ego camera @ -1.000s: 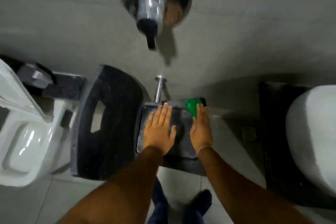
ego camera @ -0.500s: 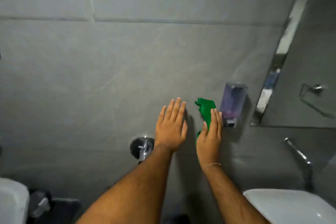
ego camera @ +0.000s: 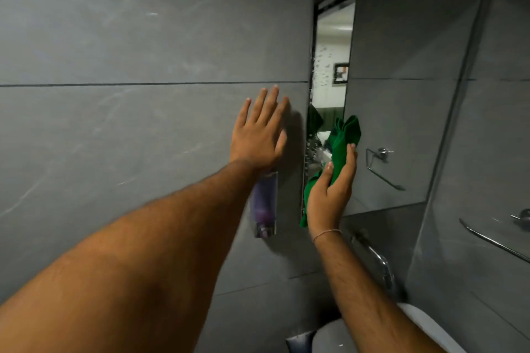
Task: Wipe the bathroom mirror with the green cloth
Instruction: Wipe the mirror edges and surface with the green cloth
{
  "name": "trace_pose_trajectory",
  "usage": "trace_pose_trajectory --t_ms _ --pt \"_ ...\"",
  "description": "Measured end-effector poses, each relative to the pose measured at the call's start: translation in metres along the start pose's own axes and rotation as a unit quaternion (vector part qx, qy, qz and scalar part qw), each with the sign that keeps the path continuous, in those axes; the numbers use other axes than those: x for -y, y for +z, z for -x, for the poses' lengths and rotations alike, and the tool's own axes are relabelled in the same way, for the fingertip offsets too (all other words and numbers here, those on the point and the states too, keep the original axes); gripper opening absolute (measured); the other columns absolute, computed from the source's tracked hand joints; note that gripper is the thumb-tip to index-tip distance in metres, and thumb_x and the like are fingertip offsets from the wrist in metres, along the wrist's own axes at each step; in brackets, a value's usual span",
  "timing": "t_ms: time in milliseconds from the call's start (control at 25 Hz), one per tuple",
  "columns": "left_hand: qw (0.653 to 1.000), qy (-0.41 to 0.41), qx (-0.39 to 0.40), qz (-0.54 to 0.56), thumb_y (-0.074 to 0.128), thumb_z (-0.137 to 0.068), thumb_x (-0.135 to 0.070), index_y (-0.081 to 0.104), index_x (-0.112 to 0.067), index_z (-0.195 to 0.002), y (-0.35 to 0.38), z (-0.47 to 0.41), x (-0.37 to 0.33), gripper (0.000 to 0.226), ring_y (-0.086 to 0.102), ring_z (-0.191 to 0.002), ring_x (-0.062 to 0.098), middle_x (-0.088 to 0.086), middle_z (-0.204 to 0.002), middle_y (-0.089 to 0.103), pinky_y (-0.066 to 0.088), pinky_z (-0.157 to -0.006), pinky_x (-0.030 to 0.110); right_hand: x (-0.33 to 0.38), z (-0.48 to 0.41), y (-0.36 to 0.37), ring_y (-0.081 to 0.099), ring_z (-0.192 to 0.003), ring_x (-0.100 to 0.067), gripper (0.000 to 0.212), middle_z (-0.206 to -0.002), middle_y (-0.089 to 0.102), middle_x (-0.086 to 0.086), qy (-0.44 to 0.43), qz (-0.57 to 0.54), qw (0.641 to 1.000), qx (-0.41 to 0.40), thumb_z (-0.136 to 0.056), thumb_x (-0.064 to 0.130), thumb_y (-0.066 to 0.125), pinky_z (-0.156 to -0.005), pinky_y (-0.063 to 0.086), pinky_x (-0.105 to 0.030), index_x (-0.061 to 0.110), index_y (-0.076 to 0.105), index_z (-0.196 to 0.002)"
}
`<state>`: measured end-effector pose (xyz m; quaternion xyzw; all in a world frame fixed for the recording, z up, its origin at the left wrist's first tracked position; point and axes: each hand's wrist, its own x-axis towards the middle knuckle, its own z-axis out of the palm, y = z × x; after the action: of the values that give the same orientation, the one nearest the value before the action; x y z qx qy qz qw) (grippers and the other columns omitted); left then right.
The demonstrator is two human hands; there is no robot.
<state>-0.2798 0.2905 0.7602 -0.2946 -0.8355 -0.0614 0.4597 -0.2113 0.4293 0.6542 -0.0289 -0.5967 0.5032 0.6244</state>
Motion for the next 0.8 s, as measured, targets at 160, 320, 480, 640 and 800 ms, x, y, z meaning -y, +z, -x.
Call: trace_pose_trajectory --t_ms 160,320,480,640,800 --pt "0.999 -0.002 -0.035 -0.027 0.038 -0.108 -0.045 0.011 -0.022 -0.182 0.033 -0.066 -0.014 0.082 0.003 -0.176 0.031 0.009 -0.191 0.004 0.005 -0.142 0.055 -0.07 -0.012 0.006 0.027 -0.162 -0.02 0.056 -0.174 0.03 -0.007 -0.02 0.059 0.992 0.11 -0.111 0.014 0.047 -0.128 0.027 -0.015 0.014 0.031 -0.165" --pt "0.991 -0.018 -0.106 -0.077 0.04 -0.107 -0.044 0.015 -0.02 -0.181 0.055 -0.076 -0.022 0.082 0.011 -0.175 0.034 0.01 -0.19 0.013 0.009 -0.141 0.057 -0.128 -0.014 0.018 0.027 -0.159 -0.032 0.066 -0.17 0.036 -0.017 -0.113 0.267 0.938 0.19 -0.11 0.047 0.034 -0.132 0.025 -0.046 0.009 0.029 -0.164" --pt "0.983 -0.012 -0.137 -0.119 0.042 -0.108 -0.046 0.017 -0.019 -0.181 0.065 -0.075 -0.018 0.081 0.015 -0.174 0.036 0.01 -0.189 0.016 0.008 -0.139 0.056 -0.186 0.028 0.003 0.038 -0.143 -0.034 0.068 -0.152 0.056 -0.022 -0.173 0.338 0.909 0.171 -0.111 0.059 0.021 -0.121 0.028 -0.05 0.009 0.038 -0.154" --pt "0.981 -0.013 -0.148 -0.126 0.043 -0.109 -0.045 0.016 -0.019 -0.181 0.071 -0.076 -0.018 0.081 0.014 -0.175 0.036 0.01 -0.189 0.015 0.007 -0.14 0.057 -0.247 0.096 -0.035 0.065 -0.116 -0.04 0.059 -0.126 0.066 -0.015 -0.171 0.351 0.894 0.219 -0.11 0.057 0.03 -0.107 0.047 -0.054 0.01 0.046 -0.143" --pt "0.98 -0.008 -0.154 -0.123 0.044 -0.109 -0.044 0.016 -0.019 -0.181 0.073 -0.076 -0.017 0.081 0.013 -0.175 0.036 0.011 -0.189 0.014 0.01 -0.141 0.058 -0.251 0.083 -0.027 0.061 -0.117 -0.037 0.06 -0.126 0.063 -0.012 -0.186 0.363 0.889 0.207 -0.109 0.06 0.027 -0.111 0.037 -0.051 0.012 0.05 -0.138"
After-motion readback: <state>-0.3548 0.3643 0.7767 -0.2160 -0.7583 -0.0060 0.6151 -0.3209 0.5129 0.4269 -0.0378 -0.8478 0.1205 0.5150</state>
